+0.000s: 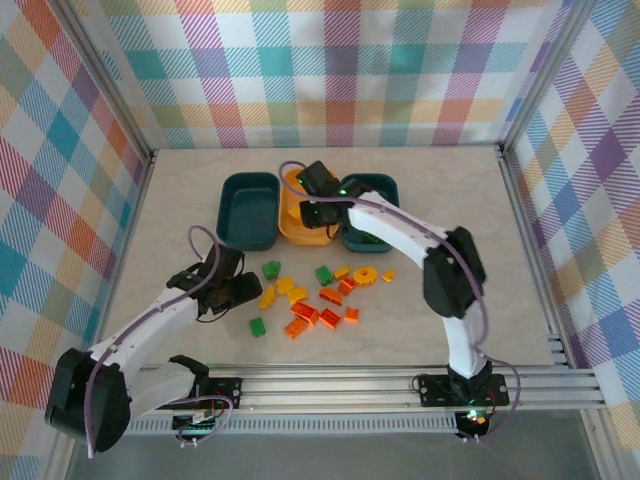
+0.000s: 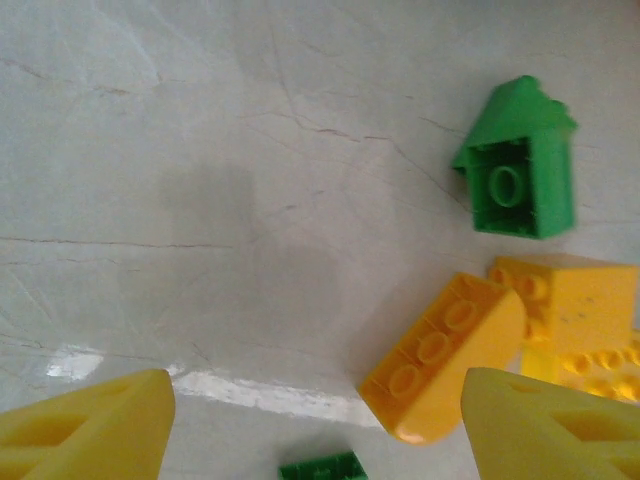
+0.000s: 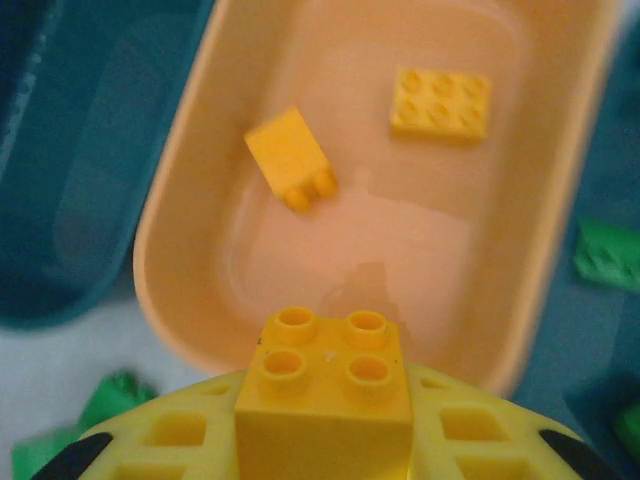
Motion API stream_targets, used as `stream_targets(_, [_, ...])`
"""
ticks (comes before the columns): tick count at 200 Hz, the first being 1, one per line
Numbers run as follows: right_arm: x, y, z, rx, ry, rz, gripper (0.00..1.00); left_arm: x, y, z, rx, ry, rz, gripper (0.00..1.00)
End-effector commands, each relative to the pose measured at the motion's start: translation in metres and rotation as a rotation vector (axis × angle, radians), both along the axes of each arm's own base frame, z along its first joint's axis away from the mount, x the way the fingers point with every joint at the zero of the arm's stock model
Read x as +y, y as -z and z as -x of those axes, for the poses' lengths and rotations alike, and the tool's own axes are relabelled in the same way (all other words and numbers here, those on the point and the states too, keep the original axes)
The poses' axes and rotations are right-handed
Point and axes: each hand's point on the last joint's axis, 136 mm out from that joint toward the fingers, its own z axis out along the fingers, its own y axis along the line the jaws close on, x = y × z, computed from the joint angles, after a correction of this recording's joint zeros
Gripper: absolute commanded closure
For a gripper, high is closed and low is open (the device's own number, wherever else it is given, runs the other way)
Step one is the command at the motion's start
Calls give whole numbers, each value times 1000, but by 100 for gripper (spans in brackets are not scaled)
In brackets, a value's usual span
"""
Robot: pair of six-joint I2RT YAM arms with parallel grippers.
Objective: Sort the legos into containers by color
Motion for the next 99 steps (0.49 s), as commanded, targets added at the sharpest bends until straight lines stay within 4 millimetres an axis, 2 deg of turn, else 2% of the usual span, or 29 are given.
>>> stream_targets(1, [8,4,-21,-2,-48,60,66,-7,-8,11,15,55,6,26])
stream_targets(18, [12,9,-30,17,-32,84,60,-14,-4,15,24,67,26,27])
stream_targets(27, [12,8,-31,17,-27,86,52,-17,-3,17,29,78,20,27])
stream_targets(50, [5,-12,-27,-26,-18,72,47,-22,0,20,42,112,8,28])
stream_targets(73, [-10,-32,-12,-55,-8,50,44,-32,4,18,49,153,9,28])
stream_targets(99, [-32,-40,14,-45,5,29,42,-44,9,12,51,205,-11,29])
